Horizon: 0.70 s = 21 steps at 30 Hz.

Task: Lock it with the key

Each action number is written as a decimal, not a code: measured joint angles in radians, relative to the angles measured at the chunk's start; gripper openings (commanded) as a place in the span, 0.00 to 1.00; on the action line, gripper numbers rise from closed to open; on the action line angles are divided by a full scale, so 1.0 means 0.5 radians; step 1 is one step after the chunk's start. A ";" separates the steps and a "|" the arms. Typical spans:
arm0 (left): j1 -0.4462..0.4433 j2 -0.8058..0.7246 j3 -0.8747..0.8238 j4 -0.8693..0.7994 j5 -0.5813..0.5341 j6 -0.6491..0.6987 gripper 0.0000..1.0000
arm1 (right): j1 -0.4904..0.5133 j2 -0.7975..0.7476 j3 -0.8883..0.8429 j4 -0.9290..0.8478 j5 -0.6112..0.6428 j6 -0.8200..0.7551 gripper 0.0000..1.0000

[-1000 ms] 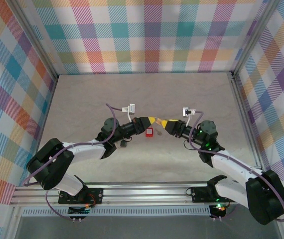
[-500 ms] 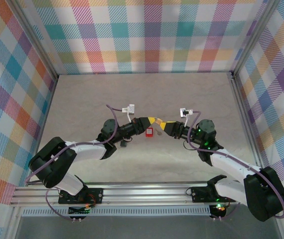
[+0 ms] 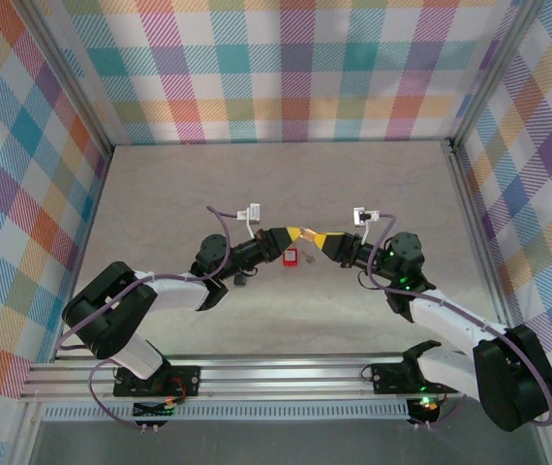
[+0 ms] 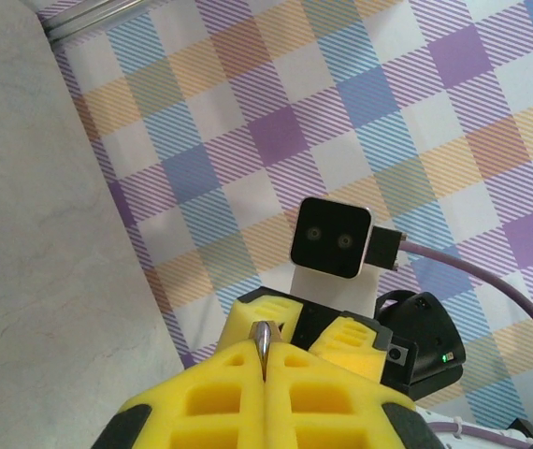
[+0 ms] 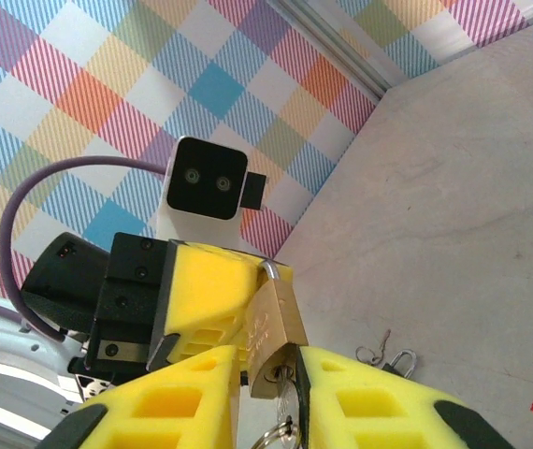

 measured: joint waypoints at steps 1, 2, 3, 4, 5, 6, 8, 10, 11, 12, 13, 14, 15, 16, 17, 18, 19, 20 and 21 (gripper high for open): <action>0.002 0.000 -0.005 0.001 0.000 -0.001 0.00 | -0.002 0.000 0.000 0.001 -0.006 0.009 0.21; 0.002 0.000 -0.008 0.003 0.000 -0.001 0.00 | -0.004 0.000 0.000 0.003 -0.013 0.018 0.20; 0.002 0.000 -0.008 0.005 0.000 -0.001 0.00 | -0.008 0.000 0.000 0.008 -0.017 0.025 0.19; 0.002 0.000 -0.008 0.007 0.000 -0.001 0.00 | -0.008 0.000 0.000 0.010 -0.021 0.027 0.19; 0.002 0.000 -0.008 0.008 0.000 -0.001 0.00 | -0.009 0.000 0.000 0.011 -0.029 0.033 0.19; 0.002 0.000 -0.008 0.008 0.000 -0.001 0.00 | -0.011 0.001 0.000 0.011 -0.037 0.035 0.19; 0.002 0.000 -0.008 0.008 0.001 -0.001 0.00 | -0.011 0.005 0.000 0.013 -0.053 0.040 0.18; 0.002 0.000 -0.008 0.007 0.000 -0.001 0.00 | -0.011 0.011 0.000 0.014 -0.066 0.047 0.18; 0.002 0.000 -0.008 0.007 0.000 -0.001 0.00 | -0.013 0.015 0.000 0.014 -0.075 0.053 0.18; 0.002 0.000 -0.008 0.007 0.000 -0.001 0.00 | -0.013 0.018 0.000 0.014 -0.079 0.056 0.18; 0.002 0.000 -0.008 0.007 0.000 -0.001 0.00 | -0.016 0.023 0.000 0.016 -0.089 0.063 0.17; 0.002 0.000 -0.008 0.007 0.000 -0.001 0.00 | -0.018 0.027 0.000 0.017 -0.091 0.069 0.17; 0.002 0.000 -0.008 0.007 0.000 -0.001 0.00 | -0.021 0.032 0.000 0.018 -0.099 0.071 0.17; 0.002 0.000 -0.008 0.006 0.000 -0.001 0.00 | -0.022 0.038 0.000 0.018 -0.105 0.076 0.17; 0.002 0.000 -0.008 0.006 0.000 -0.001 0.00 | -0.024 0.044 0.000 0.018 -0.111 0.076 0.17; 0.002 0.000 -0.009 0.006 0.000 -0.001 0.00 | -0.024 0.049 0.000 0.018 -0.117 0.077 0.17; 0.002 0.000 -0.010 0.006 0.000 -0.001 0.00 | -0.024 0.053 0.000 0.018 -0.123 0.078 0.16; 0.002 0.000 -0.010 0.006 0.000 -0.001 0.00 | -0.024 0.056 0.000 0.019 -0.126 0.079 0.16; 0.002 0.000 -0.010 0.006 0.000 -0.001 0.00 | -0.024 0.060 0.000 0.019 -0.127 0.082 0.15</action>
